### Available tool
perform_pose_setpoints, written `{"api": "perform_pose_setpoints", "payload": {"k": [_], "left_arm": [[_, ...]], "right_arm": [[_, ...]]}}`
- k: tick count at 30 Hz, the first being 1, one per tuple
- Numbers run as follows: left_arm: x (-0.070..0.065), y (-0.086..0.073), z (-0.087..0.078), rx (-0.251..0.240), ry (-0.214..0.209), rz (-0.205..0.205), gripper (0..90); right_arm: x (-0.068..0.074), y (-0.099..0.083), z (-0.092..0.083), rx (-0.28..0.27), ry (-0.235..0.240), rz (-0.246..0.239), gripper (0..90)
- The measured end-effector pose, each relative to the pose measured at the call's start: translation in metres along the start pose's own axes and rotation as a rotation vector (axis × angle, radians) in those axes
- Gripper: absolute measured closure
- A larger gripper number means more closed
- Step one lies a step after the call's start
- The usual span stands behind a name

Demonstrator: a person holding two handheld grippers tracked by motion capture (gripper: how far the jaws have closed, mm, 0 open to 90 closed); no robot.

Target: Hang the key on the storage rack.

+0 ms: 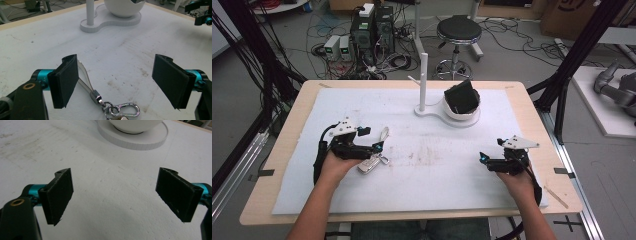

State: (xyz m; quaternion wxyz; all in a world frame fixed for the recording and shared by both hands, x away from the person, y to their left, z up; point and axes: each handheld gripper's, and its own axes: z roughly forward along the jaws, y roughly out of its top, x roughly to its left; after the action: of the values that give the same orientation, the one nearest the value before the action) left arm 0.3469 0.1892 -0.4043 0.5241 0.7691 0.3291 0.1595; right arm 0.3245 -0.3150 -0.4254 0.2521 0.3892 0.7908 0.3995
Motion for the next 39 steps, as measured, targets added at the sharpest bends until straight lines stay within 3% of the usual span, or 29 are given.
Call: {"api": "perform_pose_setpoints", "payload": {"k": [18,26,35,39], "left_arm": [[0.008,-0.009,0.024,0.103,0.149,-0.058,21.4],[0.009,-0.015,0.034,0.171,0.210,-0.052,21.5],[0.011,-0.021,0.047,0.221,0.226,-0.075,24.9],[0.012,-0.024,0.050,0.248,0.209,-0.076,30.6]], "right_arm": [[0.001,0.003,0.003,-0.003,0.001,-0.015,14.7],[-0.001,0.000,-0.002,-0.013,-0.004,0.005,14.7],[0.009,0.006,0.001,-0.006,0.001,-0.034,14.7],[0.010,0.006,0.002,0.000,0.006,-0.035,14.7]]}}
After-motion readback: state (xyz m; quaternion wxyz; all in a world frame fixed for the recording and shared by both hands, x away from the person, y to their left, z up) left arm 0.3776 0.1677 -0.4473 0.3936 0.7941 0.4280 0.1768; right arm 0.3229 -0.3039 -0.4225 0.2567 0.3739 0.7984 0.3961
